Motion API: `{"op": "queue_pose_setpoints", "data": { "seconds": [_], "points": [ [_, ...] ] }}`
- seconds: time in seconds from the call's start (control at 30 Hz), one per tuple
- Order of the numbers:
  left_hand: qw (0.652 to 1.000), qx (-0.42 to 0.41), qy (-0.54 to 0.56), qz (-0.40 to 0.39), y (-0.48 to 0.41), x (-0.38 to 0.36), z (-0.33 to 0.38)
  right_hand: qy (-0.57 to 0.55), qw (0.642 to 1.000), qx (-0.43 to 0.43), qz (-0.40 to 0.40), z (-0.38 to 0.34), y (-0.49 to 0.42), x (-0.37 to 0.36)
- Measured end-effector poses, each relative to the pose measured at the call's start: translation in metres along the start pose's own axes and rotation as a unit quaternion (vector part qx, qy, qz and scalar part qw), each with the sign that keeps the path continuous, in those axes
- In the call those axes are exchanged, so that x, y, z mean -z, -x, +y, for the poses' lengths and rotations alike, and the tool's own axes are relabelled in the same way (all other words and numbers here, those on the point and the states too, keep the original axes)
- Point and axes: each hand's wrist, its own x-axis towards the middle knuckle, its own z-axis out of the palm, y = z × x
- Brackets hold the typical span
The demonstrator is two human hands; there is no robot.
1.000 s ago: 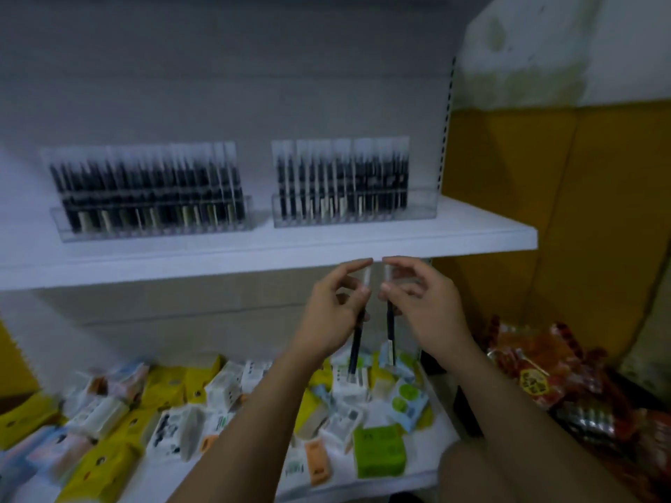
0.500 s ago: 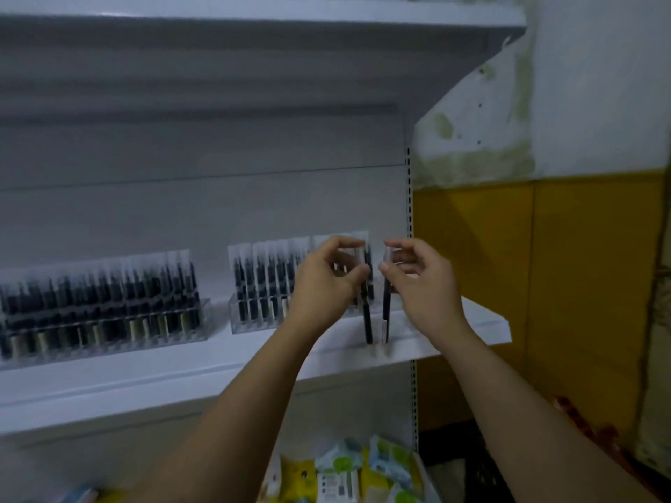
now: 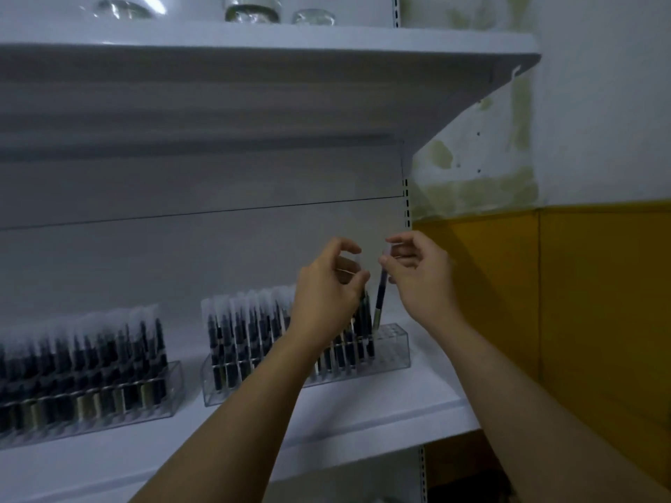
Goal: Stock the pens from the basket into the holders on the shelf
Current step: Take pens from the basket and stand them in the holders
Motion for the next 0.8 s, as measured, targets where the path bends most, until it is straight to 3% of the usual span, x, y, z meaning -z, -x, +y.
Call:
{"op": "queue_pose_setpoints", "data": {
  "seconds": [0.37, 0.6, 0.8],
  "points": [
    [1.0, -0.01, -0.016, 0.012, -0.009, -0.005, -0.019, 0.035, 0.999, -0.014, -0.025, 0.033, -0.011, -0.017],
    [0.996, 0.016, -0.092, 0.002, -0.014, -0.002, -0.011, 0.152, 0.976, -0.028, -0.153, 0.049, 0.008, -0.011],
    [0.976, 0.011, -0.21, -0.051, -0.005, -0.01, -0.021, 0.228, 0.937, -0.043, -0.26, 0.042, 0.022, 0.002]
  ]
}}
